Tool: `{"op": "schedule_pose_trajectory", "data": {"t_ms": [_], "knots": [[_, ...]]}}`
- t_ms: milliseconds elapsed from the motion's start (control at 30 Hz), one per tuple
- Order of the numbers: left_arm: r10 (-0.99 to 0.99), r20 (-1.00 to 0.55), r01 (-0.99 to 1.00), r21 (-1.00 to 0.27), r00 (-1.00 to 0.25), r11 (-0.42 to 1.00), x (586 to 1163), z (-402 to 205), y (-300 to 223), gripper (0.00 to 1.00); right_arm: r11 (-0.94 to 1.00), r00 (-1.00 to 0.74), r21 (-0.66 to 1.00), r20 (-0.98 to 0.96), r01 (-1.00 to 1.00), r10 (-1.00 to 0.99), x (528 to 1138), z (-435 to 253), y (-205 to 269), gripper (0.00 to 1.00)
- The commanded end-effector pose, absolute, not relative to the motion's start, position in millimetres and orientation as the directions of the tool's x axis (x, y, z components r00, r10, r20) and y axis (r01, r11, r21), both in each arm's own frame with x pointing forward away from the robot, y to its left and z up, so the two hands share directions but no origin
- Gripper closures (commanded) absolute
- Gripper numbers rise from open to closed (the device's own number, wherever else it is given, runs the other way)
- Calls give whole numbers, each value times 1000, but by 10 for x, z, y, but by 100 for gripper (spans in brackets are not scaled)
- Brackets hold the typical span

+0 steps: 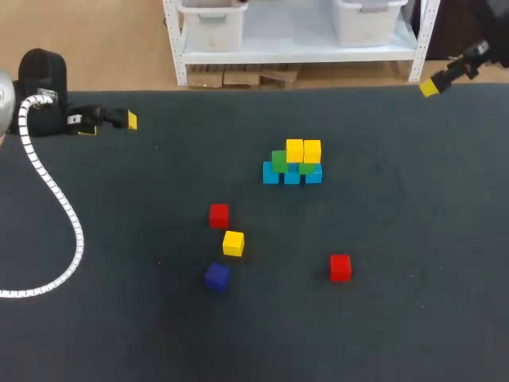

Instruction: Place the blue cubes, place green cubes on the blue cubes, place the yellow cubes on the green cubes, then place the red cubes on the yellow cubes, and place purple cube on the red cubes.

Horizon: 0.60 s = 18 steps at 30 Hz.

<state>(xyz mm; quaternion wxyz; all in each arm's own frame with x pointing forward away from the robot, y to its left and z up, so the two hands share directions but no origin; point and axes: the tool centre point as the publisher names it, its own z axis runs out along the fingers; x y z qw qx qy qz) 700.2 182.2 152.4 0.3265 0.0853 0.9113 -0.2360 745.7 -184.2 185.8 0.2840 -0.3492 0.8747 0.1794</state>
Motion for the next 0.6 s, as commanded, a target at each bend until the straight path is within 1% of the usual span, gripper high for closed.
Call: {"op": "schedule_pose_trajectory", "data": {"t_ms": [33, 600], "knots": [[1, -640, 318, -381, -768, 868, 6998, 1510, 1843, 0, 723, -510, 102, -775, -683, -372, 7260, 1831, -1932, 0], [1, -640, 318, -381, -768, 868, 6998, 1510, 1843, 0, 759, -551, 111, -754, -642, -357, 7169, 1605, -2174, 0]]}}
